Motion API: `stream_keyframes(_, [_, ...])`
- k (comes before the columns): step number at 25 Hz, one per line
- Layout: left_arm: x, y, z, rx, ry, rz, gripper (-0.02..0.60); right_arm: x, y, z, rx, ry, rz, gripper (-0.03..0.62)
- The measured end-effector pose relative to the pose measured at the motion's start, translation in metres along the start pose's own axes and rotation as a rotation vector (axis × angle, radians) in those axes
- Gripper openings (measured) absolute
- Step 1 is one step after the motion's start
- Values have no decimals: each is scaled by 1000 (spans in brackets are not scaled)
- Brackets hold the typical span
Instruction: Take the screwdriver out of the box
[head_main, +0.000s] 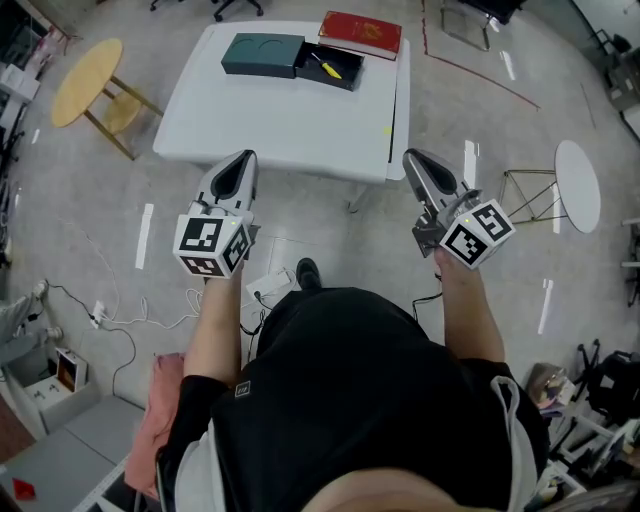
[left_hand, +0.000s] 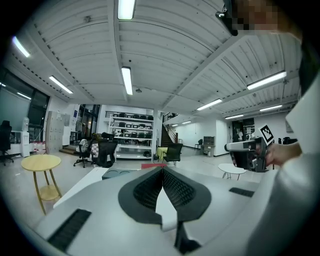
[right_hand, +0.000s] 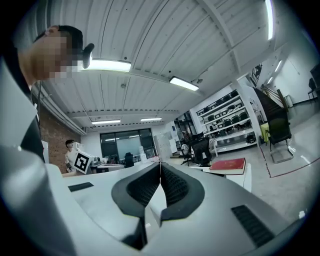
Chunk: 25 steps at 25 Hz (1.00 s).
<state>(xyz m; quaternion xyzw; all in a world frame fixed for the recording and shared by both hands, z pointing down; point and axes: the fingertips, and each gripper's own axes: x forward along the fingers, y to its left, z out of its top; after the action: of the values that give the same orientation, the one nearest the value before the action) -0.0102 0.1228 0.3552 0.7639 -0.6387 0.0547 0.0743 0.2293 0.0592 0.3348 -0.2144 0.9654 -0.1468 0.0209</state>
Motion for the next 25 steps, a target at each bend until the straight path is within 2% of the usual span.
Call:
stream_keyframes(6, [6,51,-7,-1,15,-24,17,55,12,2,-4,-6,-10,29])
stream_keyframes(10, [17,66,-11,-21,24,-38,17,68,9,1,-6,2,-24,29])
stream_keyframes(15, [34,70,-14,-17,41,-58,17,71,-13,-4,18,4,-60,29])
stream_keyframes(20, [59,77,-16,-13,62,-61,17,87,-35,-8,39,9,-57,29])
stream_keyframes(25, [101,90,-12,-11,78,-49,17,113,-78,-5,64,13,-52,29])
